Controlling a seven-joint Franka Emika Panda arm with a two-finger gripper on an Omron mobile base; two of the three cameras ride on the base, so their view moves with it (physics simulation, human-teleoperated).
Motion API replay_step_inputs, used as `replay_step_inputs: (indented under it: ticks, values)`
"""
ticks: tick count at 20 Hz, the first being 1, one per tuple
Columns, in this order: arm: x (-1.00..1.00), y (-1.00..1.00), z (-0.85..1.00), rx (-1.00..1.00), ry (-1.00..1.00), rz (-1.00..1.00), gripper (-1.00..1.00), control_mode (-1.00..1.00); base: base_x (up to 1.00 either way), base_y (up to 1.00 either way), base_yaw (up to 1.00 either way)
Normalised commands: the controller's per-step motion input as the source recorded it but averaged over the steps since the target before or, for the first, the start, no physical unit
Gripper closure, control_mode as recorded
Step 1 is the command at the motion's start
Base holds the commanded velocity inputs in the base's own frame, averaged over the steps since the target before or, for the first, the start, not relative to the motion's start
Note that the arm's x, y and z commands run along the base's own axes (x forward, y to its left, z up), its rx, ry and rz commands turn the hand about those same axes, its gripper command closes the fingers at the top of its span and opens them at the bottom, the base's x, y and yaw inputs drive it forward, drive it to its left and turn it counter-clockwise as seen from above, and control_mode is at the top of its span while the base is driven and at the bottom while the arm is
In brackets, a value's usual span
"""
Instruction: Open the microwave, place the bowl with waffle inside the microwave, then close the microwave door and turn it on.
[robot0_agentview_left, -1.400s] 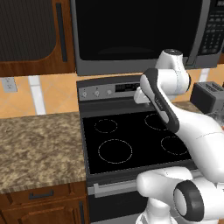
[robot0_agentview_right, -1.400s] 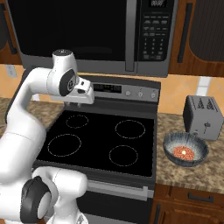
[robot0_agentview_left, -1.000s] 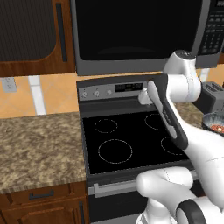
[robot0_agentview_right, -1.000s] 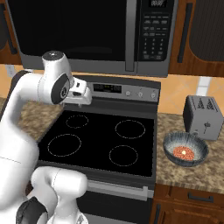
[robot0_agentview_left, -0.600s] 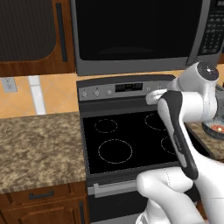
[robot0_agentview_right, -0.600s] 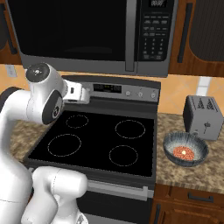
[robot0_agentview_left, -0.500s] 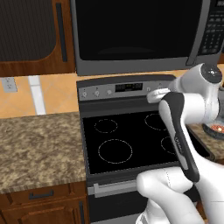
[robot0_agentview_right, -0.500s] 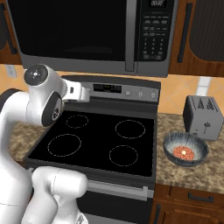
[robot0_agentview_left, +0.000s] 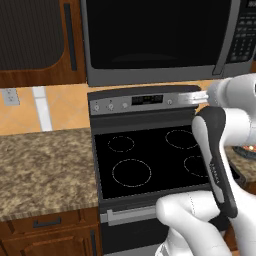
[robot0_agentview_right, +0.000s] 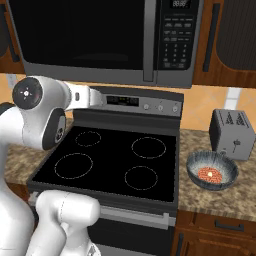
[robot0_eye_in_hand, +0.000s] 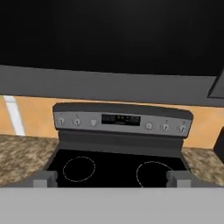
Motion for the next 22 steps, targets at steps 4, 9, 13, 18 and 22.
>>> replay_step_inputs:
  ticks: [4,9,13,18,22]
  values:
    - [-0.3,-0.02,0.7,0.0,-0.1,-0.02,-1.0,-1.0,0.0,0.0,0.0]
    - [-0.18,-0.1,0.69,0.0,-0.1,-0.03,-1.0,-1.0,0.0,0.0,0.0]
    - [-0.18,-0.34,0.62,0.0,-0.12,-0.01,-1.0,-1.0,0.0,0.0,0.0]
    - [-0.29,-0.48,0.27,0.0,-0.22,0.0,-1.0,-1.0,0.0,0.0,0.0]
    - [-0.01,-0.51,0.0,0.0,-0.34,0.0,-1.0,-1.0,0.0,0.0,0.0]
